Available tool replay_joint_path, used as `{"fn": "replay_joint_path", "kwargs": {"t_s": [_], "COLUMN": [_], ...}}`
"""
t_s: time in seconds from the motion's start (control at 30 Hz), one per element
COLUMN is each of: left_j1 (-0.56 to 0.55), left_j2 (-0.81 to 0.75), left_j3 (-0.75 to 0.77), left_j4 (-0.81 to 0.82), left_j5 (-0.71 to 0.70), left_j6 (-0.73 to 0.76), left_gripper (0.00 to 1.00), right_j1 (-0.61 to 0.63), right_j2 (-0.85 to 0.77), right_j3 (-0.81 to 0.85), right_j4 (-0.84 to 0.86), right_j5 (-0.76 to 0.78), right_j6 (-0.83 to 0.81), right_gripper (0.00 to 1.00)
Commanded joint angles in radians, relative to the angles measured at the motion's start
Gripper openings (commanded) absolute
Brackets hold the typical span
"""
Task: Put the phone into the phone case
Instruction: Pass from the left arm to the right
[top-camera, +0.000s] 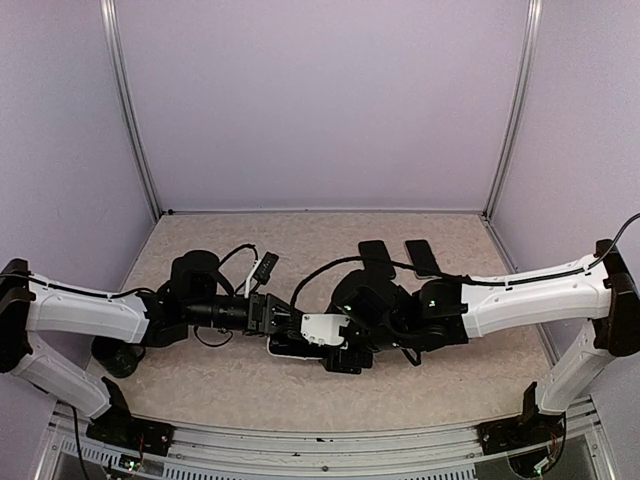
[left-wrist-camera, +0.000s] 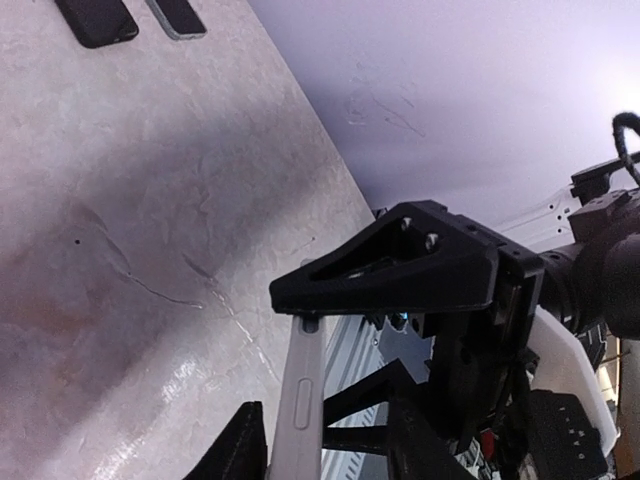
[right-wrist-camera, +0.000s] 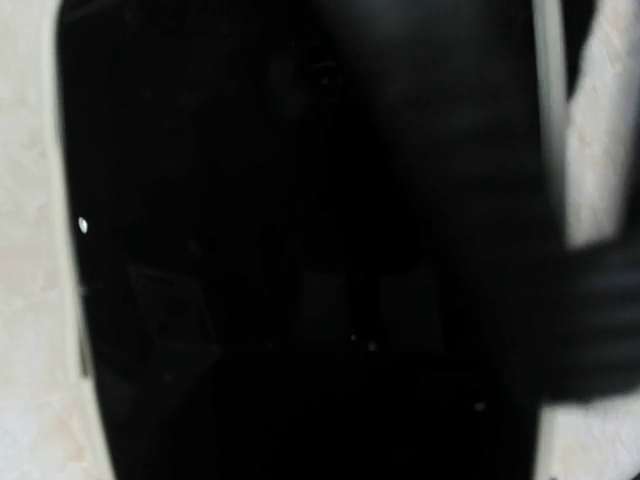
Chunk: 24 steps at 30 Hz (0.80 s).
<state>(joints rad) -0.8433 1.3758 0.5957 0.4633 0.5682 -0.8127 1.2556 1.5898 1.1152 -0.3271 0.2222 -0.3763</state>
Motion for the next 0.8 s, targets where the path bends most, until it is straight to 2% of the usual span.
{"fn": "replay_joint_path", "kwargs": {"t_s": [0.0, 0.1, 0.27, 0.3, 0.5, 0.77], "left_j1": [0.02, 0.033, 0.073, 0.086, 0.149, 0.171], "left_j2": [-0.053, -0.082, -0.151, -0.175, -0.296, -0.458], "left_j3": [-0.009, -0.023, -0.06, -0.069, -0.119, -0.141], "left_j4": [0.074, 0.072, 0.041, 0.025, -0.049, -0.197], "left_j5": [-0.004, -0.019, -0.075, -0.087, -0.169, -0.351], "left_j6": [-0.014, -0.018, -0.017, -0.017, -0.006, 0.026], "left_gripper": [0.51, 0.65, 0.96, 0.98, 0.99, 0.99], "right_j1": [0.009, 0.007, -0.019, -0.03, -0.111, -0.208], "right_j2": [-0.029, -0.041, -0.05, -0.05, -0.035, 0.071], "right_j3": [0.001, -0.007, -0.011, -0.009, 0.027, 0.153], "right_j4": [0.043, 0.049, 0.056, 0.056, 0.055, 0.011], "right_j5": [0.006, 0.001, -0.009, -0.013, -0.05, -0.042], "right_j6": [0.02, 0.031, 0.08, 0.096, 0.196, 0.368], "right_gripper": [0.61, 0.61, 0.6, 0.59, 0.58, 0.58]}}
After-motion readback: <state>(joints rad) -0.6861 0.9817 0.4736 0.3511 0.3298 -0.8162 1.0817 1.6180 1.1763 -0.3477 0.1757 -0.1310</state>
